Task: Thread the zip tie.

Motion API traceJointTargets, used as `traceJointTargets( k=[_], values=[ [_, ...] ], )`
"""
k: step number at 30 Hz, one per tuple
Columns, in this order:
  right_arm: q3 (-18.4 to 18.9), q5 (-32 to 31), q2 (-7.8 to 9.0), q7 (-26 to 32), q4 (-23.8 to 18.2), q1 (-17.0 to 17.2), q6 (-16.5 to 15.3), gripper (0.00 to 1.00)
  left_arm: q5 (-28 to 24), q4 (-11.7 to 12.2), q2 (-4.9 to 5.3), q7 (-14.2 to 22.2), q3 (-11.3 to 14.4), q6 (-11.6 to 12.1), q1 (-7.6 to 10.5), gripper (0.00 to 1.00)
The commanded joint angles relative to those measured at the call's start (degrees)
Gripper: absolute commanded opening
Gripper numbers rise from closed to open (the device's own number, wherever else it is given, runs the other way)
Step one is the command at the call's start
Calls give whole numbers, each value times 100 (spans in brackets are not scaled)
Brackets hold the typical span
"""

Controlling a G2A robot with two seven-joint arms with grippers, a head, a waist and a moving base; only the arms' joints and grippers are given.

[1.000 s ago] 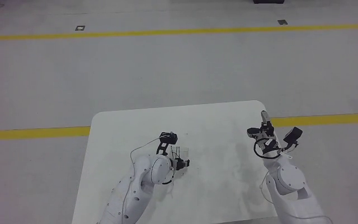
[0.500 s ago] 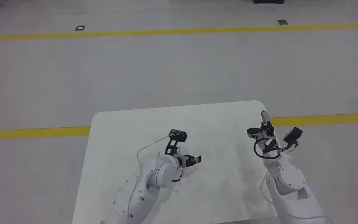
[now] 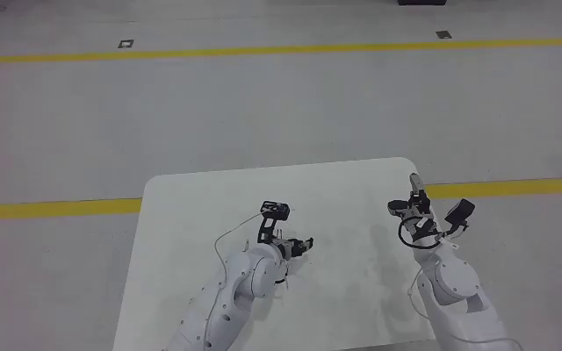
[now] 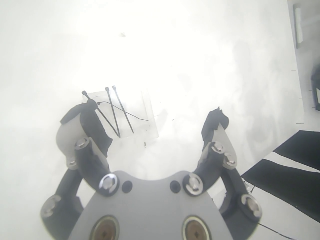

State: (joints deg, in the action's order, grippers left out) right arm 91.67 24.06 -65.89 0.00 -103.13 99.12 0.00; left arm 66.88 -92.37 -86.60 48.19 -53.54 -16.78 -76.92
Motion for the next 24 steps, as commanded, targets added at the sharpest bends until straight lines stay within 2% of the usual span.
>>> traceJointTargets(
  k=[1, 4, 7, 9, 10, 11, 12, 13, 14, 16, 19, 21, 24],
  values=[
    [0, 0, 0, 0, 0, 0, 0, 100, -9, 2, 0, 4, -4, 14, 0, 100],
    [0, 0, 0, 0, 0, 0, 0, 100, -6, 5, 0, -31, -14, -19, 0, 100],
    [0, 0, 0, 0, 0, 0, 0, 100, 68, 10, -8, -173, 37, -248, -10, 100],
    [0, 0, 0, 0, 0, 0, 0, 100, 99, 8, -17, -115, 39, -271, 18, 100],
    [0, 0, 0, 0, 0, 0, 0, 100, 112, 13, -24, -54, 25, -271, 15, 95],
    [0, 0, 0, 0, 0, 0, 0, 100, 151, 14, -33, 9, 3, -271, 20, 72],
    [0, 0, 0, 0, 0, 0, 0, 100, 191, 3, -50, 57, -32, -271, 14, 64],
    [0, 0, 0, 0, 0, 0, 0, 100, 223, 5, -64, 138, -42, -271, 14, 48],
    [0, 0, 0, 0, 0, 0, 0, 100, 258, -3, -78, 186, -69, -271, 13, 38],
    [0, 0, 0, 0, 0, 0, 0, 100, 347, -13, -119, 347, -111, -271, 2, 24],
    [0, 0, 0, 0, 0, 0, 0, 100, 453, -10, -185, 508, -143, -271, -17, 17],
    [0, 0, 0, 0, 0, 0, 0, 100, 516, 54, -231, 591, -190, -271, -29, 7],
    [0, 0, 0, 0, 0, 0, 0, 100, 613, 147, -314, 709, -247, -271, -23, 7]
  ],
)
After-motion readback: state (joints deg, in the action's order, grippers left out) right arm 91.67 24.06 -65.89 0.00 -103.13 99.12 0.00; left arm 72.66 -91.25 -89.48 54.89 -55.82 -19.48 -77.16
